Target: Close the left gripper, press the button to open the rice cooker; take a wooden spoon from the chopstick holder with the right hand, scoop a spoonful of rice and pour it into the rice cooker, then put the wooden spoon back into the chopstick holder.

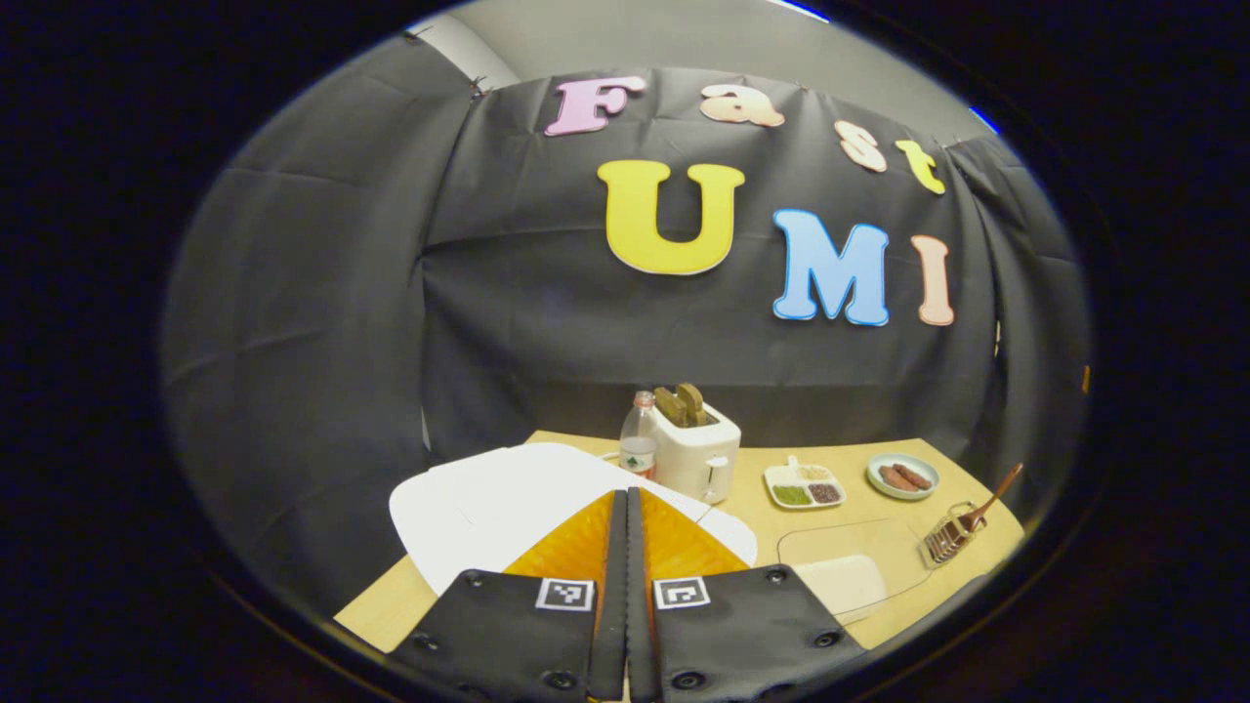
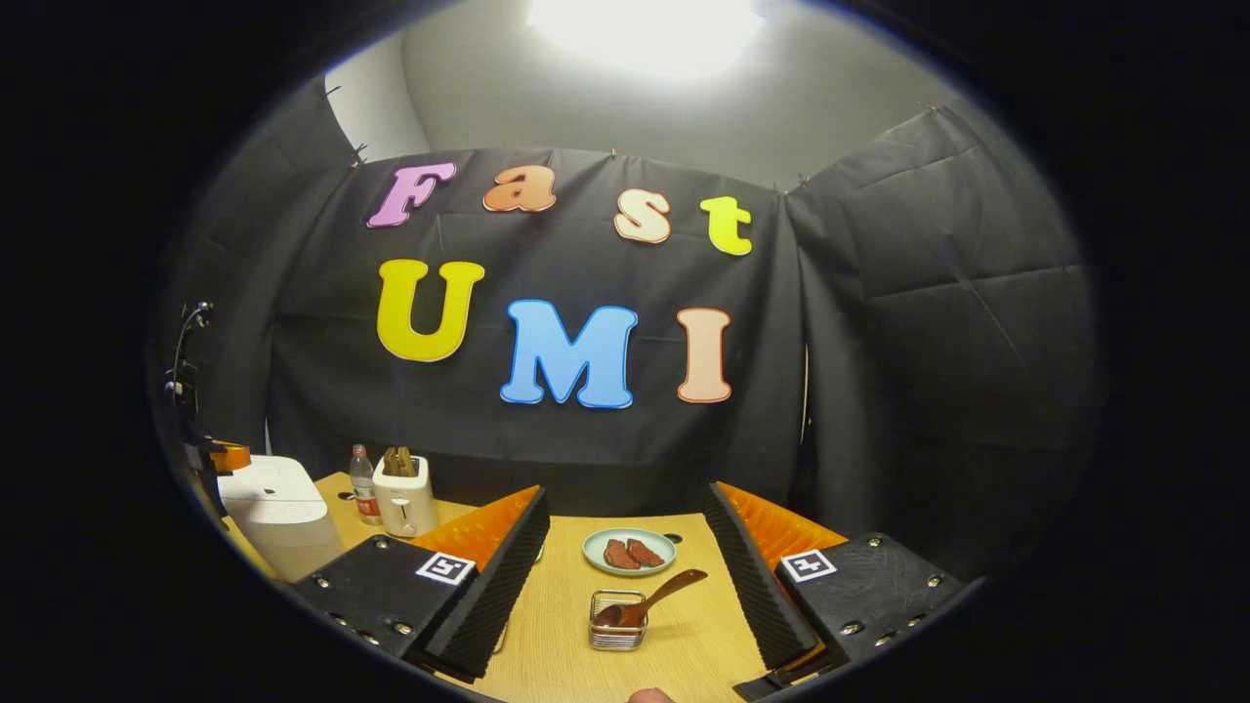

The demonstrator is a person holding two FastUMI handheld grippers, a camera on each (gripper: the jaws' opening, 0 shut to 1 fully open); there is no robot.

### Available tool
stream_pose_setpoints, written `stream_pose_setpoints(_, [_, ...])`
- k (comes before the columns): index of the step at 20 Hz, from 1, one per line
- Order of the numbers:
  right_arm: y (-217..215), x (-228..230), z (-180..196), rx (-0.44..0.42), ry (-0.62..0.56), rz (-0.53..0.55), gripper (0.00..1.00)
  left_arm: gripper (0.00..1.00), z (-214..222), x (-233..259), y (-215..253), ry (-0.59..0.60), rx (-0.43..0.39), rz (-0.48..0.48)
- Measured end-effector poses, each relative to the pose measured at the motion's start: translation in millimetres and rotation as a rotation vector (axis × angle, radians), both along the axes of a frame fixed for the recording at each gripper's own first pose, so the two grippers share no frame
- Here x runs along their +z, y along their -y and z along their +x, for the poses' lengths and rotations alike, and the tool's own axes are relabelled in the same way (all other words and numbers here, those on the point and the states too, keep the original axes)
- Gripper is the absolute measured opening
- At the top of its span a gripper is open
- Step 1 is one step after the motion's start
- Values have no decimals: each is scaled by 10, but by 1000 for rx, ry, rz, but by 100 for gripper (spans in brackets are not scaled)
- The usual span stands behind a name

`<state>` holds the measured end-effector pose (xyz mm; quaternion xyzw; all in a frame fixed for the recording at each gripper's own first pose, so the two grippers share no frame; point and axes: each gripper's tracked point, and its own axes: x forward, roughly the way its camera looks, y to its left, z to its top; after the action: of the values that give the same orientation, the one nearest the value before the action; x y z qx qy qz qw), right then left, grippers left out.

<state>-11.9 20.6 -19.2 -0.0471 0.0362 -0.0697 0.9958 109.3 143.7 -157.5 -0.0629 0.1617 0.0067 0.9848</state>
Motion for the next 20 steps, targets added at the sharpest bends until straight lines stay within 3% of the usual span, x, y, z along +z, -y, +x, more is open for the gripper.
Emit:
stream_pose_setpoints(10, [148, 20, -100, -59, -8, -23, 98, 9, 77, -637, 6, -129, -10, -46])
stream_pose_setpoints(11, [155, 4, -108, -60, -11, -21, 98, 9, 122, -556, -7, -85, -7, -51])
stream_pose_setpoints(14, [136, -30, -97, -47, -23, -25, 98, 9, 150, -587, -15, -103, -11, -75])
stream_pose_setpoints(20, [166, -49, -39, -14, -30, -20, 98, 9, 229, -33, -161, 13, 38, 24])
